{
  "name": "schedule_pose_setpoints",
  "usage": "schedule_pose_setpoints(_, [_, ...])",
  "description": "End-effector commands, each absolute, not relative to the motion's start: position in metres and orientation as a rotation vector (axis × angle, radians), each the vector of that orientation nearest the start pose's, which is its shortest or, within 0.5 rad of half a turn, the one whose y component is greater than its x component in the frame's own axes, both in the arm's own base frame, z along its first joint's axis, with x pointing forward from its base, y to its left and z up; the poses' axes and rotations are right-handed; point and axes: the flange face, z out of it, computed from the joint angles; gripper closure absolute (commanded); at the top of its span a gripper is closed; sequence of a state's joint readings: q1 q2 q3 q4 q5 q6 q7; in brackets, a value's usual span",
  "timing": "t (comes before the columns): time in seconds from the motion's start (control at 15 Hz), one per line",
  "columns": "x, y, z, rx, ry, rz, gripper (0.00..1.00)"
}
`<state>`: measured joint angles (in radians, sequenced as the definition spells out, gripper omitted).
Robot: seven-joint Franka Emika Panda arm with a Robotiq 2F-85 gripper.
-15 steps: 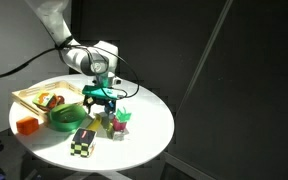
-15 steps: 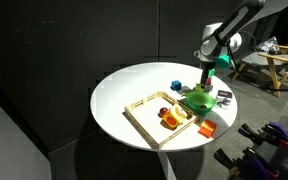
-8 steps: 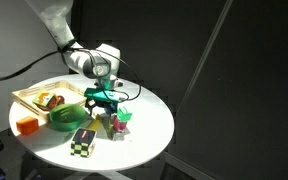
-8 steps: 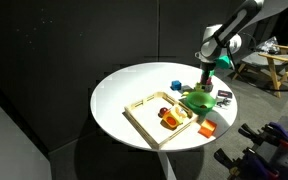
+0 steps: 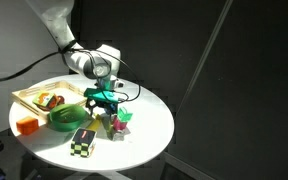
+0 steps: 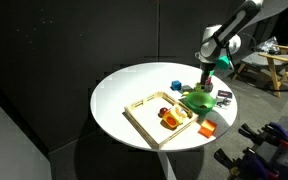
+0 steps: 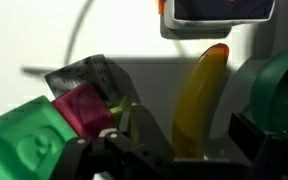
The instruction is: Put the black soft cube on the green block
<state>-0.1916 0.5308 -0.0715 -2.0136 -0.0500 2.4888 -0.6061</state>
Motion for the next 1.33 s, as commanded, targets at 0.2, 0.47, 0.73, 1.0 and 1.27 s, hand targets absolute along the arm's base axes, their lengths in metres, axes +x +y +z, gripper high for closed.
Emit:
schedule_pose_setpoints(0.2, [0.583, -0.159, 0.185, -3.140, -0.583, 0.120, 0.00])
schedule_pose_setpoints(0.47, [0.579, -0.156, 0.189, -3.164, -0.485, 0.130, 0.00])
schedule_pose_setpoints(0.73, [0.575, -0.155, 0.195, -3.193, -0.329, 0.134, 0.00])
schedule_pose_setpoints(1.0, [0.570, -0.158, 0.203, -3.222, -0.173, 0.149, 0.00])
schedule_pose_setpoints(1.27, [0.559, -0.164, 0.211, -3.253, -0.045, 0.155, 0.00])
